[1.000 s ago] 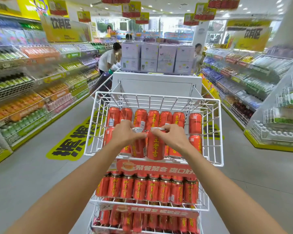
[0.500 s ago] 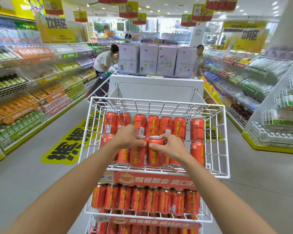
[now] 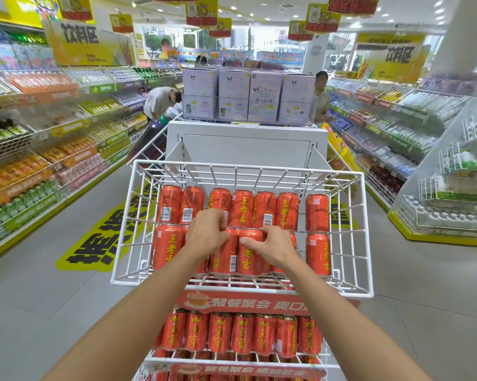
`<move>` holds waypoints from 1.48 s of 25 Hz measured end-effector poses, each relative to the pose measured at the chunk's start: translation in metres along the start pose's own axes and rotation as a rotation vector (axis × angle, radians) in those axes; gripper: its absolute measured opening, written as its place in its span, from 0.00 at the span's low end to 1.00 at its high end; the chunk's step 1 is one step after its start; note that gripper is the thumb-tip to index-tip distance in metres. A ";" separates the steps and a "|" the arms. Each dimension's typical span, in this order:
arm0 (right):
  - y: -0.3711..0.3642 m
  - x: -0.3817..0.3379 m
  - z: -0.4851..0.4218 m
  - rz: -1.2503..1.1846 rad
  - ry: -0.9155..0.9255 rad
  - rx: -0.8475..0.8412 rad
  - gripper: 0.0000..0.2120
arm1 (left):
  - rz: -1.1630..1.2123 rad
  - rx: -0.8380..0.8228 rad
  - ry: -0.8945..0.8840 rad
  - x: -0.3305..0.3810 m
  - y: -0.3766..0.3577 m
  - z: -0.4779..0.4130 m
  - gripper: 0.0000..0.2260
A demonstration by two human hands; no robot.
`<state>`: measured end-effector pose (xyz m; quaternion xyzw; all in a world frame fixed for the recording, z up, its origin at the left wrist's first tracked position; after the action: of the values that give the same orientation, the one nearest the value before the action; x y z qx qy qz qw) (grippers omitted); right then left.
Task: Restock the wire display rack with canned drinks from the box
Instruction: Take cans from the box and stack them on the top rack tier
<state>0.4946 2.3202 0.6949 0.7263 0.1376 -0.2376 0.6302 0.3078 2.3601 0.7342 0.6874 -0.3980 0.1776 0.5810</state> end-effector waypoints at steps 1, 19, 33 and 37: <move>-0.001 0.001 -0.002 0.002 -0.007 -0.012 0.22 | 0.006 0.004 -0.008 -0.001 0.000 0.000 0.07; 0.007 -0.004 -0.005 0.245 0.052 -0.016 0.28 | -0.010 -0.024 -0.029 0.005 0.017 0.011 0.08; 0.062 -0.067 0.166 0.759 0.288 -0.001 0.34 | -0.459 -0.381 -0.376 0.044 0.048 0.138 0.19; 0.029 -0.071 0.224 0.744 0.269 0.005 0.33 | -0.405 -0.440 -0.376 0.027 0.048 0.201 0.19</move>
<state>0.4108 2.1027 0.7357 0.7527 -0.0539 0.1040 0.6479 0.2443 2.1615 0.7321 0.6315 -0.3824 -0.1611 0.6550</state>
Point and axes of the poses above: each hand's wrist, its own z-axis away from the middle knuckle, its own y-axis out of the back of the hand, x = y × z, the point moved 4 cm from there along -z, towards the middle knuckle, and after that the axes turned 15 degrees about z, right-handed, at the moved point
